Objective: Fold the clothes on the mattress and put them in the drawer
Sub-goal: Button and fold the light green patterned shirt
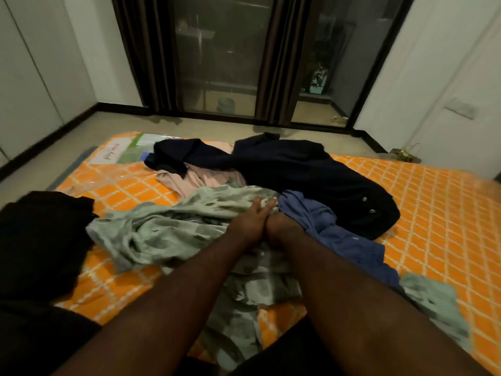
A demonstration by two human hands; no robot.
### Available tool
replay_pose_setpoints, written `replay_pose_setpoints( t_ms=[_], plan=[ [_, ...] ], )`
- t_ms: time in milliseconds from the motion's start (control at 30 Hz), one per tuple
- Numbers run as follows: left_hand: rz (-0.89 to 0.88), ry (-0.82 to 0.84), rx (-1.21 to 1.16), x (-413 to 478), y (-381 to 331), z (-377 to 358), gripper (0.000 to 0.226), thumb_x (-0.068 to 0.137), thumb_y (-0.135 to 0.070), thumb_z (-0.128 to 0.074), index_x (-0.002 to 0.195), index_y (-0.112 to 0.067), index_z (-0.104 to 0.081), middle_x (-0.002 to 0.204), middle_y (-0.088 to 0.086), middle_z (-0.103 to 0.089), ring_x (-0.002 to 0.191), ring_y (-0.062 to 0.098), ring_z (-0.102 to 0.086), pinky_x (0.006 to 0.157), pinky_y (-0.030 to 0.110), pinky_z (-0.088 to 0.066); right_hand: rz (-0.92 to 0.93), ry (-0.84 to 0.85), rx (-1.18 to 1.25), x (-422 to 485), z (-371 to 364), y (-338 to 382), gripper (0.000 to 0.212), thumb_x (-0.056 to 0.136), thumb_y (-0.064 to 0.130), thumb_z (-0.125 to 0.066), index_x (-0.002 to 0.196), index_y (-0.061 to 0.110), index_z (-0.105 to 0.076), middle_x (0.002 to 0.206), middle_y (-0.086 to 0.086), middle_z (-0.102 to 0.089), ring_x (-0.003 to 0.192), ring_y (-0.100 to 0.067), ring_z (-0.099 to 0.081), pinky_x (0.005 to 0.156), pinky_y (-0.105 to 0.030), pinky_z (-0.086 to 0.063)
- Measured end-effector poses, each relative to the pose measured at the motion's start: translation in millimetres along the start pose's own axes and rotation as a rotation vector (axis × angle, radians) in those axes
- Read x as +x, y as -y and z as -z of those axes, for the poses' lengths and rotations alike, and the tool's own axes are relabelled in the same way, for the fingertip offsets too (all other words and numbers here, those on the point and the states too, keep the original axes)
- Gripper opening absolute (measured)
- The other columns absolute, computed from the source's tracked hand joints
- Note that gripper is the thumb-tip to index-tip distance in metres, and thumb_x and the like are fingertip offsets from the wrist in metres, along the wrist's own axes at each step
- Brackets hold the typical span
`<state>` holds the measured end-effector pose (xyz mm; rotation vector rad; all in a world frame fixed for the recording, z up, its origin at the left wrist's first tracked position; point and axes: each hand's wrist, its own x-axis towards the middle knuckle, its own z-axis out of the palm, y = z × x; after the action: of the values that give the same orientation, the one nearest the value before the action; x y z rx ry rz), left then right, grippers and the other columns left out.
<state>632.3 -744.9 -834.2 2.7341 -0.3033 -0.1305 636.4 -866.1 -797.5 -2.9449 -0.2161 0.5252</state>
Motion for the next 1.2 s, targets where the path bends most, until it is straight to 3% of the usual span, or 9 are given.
replay_pose_setpoints(
  t_ms=[233, 367, 533, 733, 867, 933, 1033, 1133, 1200],
  plan=[
    [0.02, -0.096, 0.209, 31, 13, 3, 0.041, 0.101, -0.035, -0.047, 0.142, -0.027, -0.049, 0.137, 0.015, -0.054, 0.121, 0.035, -0.056, 0.102, 0.043, -0.048, 0.046, 0.115, -0.203, 10, 35, -67, 0.041, 0.092, 0.016, -0.069, 0.133, 0.016, -0.062, 0.141, -0.011, -0.055, 0.126, -0.03, -0.054, 0.105, -0.038, -0.044],
    [0.274, -0.21, 0.34, 33, 55, 15, 0.033, 0.1, -0.024, -0.049, 0.131, -0.016, -0.054, 0.13, 0.019, -0.053, 0.116, 0.037, -0.055, 0.095, 0.046, -0.051, 0.066, 0.039, -0.215, 22, 23, -77, 0.036, 0.092, 0.018, -0.065, 0.128, 0.019, -0.063, 0.141, -0.014, -0.053, 0.124, -0.035, -0.054, 0.104, -0.046, -0.047],
    [0.527, -0.239, 0.391, 36, 92, 34, 0.034, 0.095, -0.007, -0.049, 0.129, -0.006, -0.054, 0.131, 0.022, -0.054, 0.12, 0.038, -0.055, 0.097, 0.045, -0.049, 0.011, -0.01, -0.116, 34, 21, -82, 0.057, 0.096, 0.025, -0.056, 0.152, 0.016, -0.044, 0.154, -0.015, -0.044, 0.138, -0.037, -0.045, 0.11, -0.047, -0.04],
    [0.823, -0.222, 0.403, 34, 103, 79, 0.053, 0.102, -0.025, -0.049, 0.151, -0.007, -0.036, 0.154, 0.025, -0.032, 0.139, 0.043, -0.034, 0.111, 0.047, -0.038, -0.058, -0.129, -0.079, 44, 13, -89, 0.044, 0.102, 0.017, -0.051, 0.146, 0.014, -0.05, 0.151, -0.013, -0.048, 0.137, -0.032, -0.046, 0.112, -0.043, -0.039],
    [0.224, -0.409, 0.433, 44, 44, 81, 0.039, 0.091, -0.013, -0.057, 0.13, -0.016, -0.057, 0.129, 0.017, -0.052, 0.116, 0.039, -0.049, 0.094, 0.046, -0.048, -0.074, -0.263, 0.035, 46, 8, -79, 0.062, 0.098, 0.023, -0.057, 0.156, 0.019, -0.035, 0.16, -0.013, -0.037, 0.145, -0.034, -0.038, 0.118, -0.047, -0.035],
    [0.015, -0.311, 0.102, 53, 3, 73, 0.042, 0.087, -0.011, -0.059, 0.128, -0.016, -0.056, 0.123, 0.014, -0.054, 0.11, 0.035, -0.054, 0.093, 0.045, -0.05, -0.065, -0.296, 0.064, 48, 5, -76, 0.071, 0.099, 0.028, -0.058, 0.161, 0.02, -0.024, 0.166, -0.011, -0.026, 0.15, -0.033, -0.029, 0.123, -0.046, -0.026],
    [-0.036, -0.043, -0.133, 69, -34, 41, 0.061, 0.083, -0.041, -0.069, 0.135, -0.015, -0.052, 0.129, 0.019, -0.054, 0.119, 0.036, -0.055, 0.098, 0.038, -0.046, -0.059, -0.232, 0.137, 69, -3, -84, 0.069, 0.103, 0.03, -0.055, 0.162, 0.015, -0.021, 0.166, -0.008, -0.024, 0.151, -0.029, -0.026, 0.125, -0.04, -0.019],
    [0.027, 0.14, 0.054, 70, -38, -3, 0.088, 0.08, -0.061, -0.072, 0.152, -0.03, -0.033, 0.155, 0.014, -0.036, 0.142, 0.036, -0.034, 0.114, 0.044, -0.031, -0.082, -0.133, 0.177, 76, 7, -102, 0.047, 0.11, 0.021, -0.042, 0.153, 0.003, -0.035, 0.153, -0.012, -0.042, 0.135, -0.02, -0.047, 0.115, -0.021, -0.032],
    [0.069, 0.105, 0.191, 63, -34, -18, 0.076, 0.08, -0.07, -0.065, 0.145, -0.044, -0.038, 0.152, 0.006, -0.04, 0.141, 0.035, -0.034, 0.112, 0.049, -0.028, -0.08, -0.27, 0.265, 75, 9, -116, 0.05, 0.107, 0.029, -0.048, 0.154, 0.013, -0.039, 0.149, -0.009, -0.047, 0.13, -0.021, -0.052, 0.112, -0.026, -0.04]
  ],
)
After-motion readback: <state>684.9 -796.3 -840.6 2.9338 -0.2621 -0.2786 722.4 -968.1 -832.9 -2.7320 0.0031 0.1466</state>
